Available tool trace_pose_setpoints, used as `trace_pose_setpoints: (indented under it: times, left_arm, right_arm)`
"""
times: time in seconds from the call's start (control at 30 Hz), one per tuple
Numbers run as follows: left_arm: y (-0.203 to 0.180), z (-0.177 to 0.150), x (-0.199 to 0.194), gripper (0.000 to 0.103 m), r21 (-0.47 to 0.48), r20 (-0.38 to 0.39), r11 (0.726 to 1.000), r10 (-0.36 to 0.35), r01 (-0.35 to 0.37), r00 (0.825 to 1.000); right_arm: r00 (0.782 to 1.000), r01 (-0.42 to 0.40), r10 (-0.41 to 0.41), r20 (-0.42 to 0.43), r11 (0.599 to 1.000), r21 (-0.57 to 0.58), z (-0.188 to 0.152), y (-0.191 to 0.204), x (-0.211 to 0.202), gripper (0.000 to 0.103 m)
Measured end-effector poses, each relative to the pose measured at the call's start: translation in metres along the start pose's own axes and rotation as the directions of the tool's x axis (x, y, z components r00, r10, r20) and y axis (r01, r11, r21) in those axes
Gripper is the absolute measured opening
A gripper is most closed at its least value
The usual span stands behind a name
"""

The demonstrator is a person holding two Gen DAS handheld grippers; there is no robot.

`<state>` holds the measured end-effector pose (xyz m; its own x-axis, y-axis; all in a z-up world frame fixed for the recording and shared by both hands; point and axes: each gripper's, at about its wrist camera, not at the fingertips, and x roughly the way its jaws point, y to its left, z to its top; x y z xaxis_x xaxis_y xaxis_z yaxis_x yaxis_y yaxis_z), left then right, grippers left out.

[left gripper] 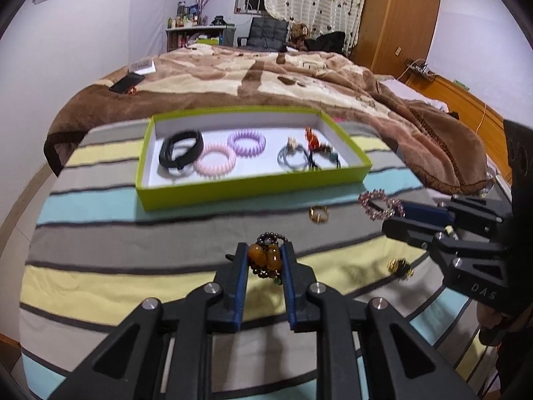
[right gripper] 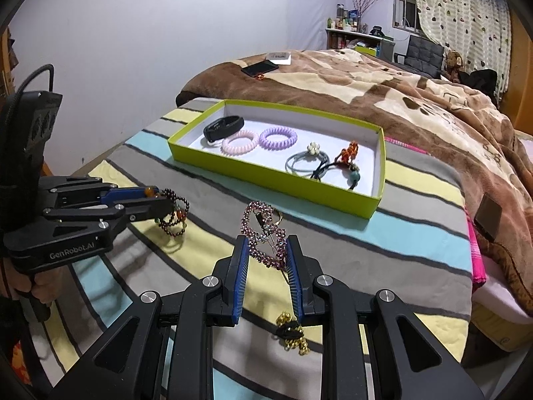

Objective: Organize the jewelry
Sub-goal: 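Carry the bracelet and the beaded clip over the lime-green box, then open both tools to release the bracelet and clip in the box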

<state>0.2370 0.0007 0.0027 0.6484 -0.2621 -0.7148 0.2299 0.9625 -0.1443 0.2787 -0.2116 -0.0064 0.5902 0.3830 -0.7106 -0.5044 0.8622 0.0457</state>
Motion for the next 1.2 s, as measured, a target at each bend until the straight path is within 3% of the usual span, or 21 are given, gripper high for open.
trace_pose_setpoints:
  times: [0.47, 0.8, 1.2]
  left_arm:
    - [0.004, 0.062, 0.012, 0.02, 0.007, 0.091, 0.999, 0.034, -0.034, 0.995]
    - [0.019, 0.087, 0.058, 0.02, -0.017, 0.05, 0.998, 0.061, -0.061, 0.997]
    - [0.031, 0.08, 0.102, 0.02, -0.021, -0.017, 0.998, 0.06, -0.06, 0.998]
  right_arm:
    - [0.998, 0.039, -0.04, 0.053, 0.999, 0.031, 0.054, -0.025, 0.015, 0.023]
    - [0.998, 0.062, -0.062, -0.001, 0.994, 0.093, 0.078, -0.058, 0.068, 0.023]
    - [0.995, 0.09, -0.084, -0.06, 0.992, 0.09, 0.09, -0.069, 0.116, 0.023]
